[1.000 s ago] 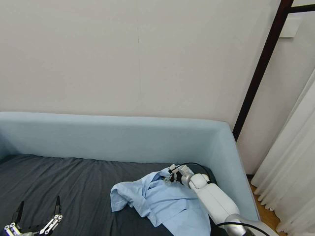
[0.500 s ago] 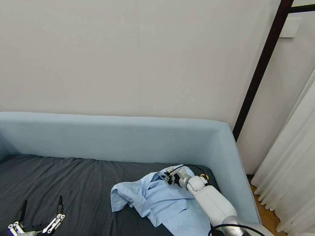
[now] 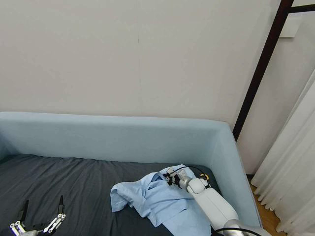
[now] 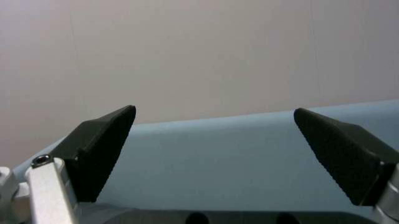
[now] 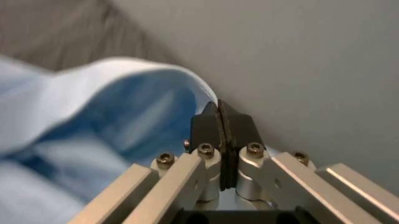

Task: Pick up the clothes from the sofa and hang them on the clothes hanger.

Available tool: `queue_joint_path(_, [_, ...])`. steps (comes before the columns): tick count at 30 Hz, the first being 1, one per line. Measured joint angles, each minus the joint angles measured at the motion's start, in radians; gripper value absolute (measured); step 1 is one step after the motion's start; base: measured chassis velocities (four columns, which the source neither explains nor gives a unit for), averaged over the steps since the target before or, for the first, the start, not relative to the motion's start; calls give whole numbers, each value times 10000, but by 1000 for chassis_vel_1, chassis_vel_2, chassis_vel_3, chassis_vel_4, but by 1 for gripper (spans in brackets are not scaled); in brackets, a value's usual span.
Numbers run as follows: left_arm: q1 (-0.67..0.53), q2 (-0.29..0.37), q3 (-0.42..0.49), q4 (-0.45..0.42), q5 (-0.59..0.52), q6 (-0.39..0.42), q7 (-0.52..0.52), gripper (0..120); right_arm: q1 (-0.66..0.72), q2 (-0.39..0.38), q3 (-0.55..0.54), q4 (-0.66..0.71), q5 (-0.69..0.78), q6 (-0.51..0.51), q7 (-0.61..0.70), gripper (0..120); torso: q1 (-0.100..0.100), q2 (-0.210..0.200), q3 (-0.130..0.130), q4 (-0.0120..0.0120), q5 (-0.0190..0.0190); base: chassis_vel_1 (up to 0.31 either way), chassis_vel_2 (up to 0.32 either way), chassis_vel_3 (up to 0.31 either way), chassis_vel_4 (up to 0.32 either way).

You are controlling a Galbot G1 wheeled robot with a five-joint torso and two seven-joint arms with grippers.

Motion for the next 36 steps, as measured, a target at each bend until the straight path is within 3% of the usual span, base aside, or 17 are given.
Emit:
queue_joint_path(5, [-27, 34, 88, -112, -10, 21, -6, 100, -9, -1303, -62, 2331, 796, 176, 138, 0, -1, 0, 0, 0, 1, 0, 0, 0, 0])
queue_joint_path(8, [-42, 31, 226, -179, -8, 29, -5, 100, 32, -2309, -169, 4736, 1713, -421, 809, 0, -1, 1, -2, -2, 0, 0, 0, 0, 0])
queue_joint_path(14, [-57, 31, 343, -263, -5, 30, -6, 100, 224, -3171, 68, 7127, 2389, -1124, 1432, 0, -1, 1, -1, 5, 4, 0, 0, 0, 0])
queue_joint_path(18, [-27, 41, 439, -431, -3, 30, -5, 100, 857, -4234, 591, 9481, 3298, -1925, 2247, 0, -1, 2, -1, -1, 1, 0, 0, 0, 0])
queue_joint_path(30, [49, 144, 523, -790, -51, 68, -8, 100, 2239, -6303, 1455, 11769, 4864, -2993, 3099, 0, -1, 1, -1, 0, 2, 0, 0, 0, 0])
queue_joint_path(36, [64, 32, 680, -881, 7, 75, -8, 100, 2730, -7037, 1568, 13255, 6451, -4529, 4364, 0, -2, 2, -2, 0, -2, 0, 0, 0, 0])
